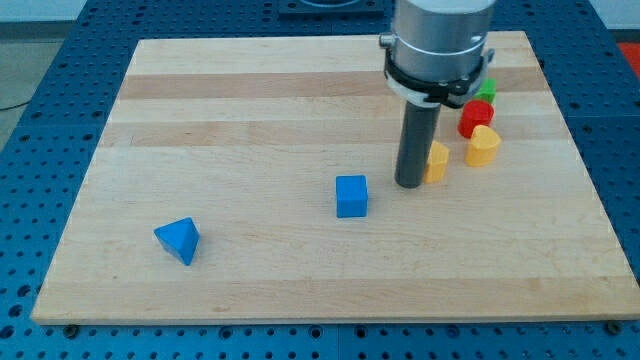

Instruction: Push the yellow hexagon towards center right of the board

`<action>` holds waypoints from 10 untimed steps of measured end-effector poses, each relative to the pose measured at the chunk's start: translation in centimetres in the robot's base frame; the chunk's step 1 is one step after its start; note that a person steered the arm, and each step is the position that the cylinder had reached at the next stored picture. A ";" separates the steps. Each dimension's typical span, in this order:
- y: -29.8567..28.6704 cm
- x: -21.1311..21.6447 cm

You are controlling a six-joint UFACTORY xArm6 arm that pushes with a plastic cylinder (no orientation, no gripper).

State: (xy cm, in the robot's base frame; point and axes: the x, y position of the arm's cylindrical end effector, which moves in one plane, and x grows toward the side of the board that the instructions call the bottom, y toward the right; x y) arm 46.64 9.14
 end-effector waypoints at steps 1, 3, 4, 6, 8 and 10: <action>-3.6 0.0; -3.5 -2.2; -2.0 -2.2; -0.6 -2.9; 2.6 -2.0; 1.8 -3.5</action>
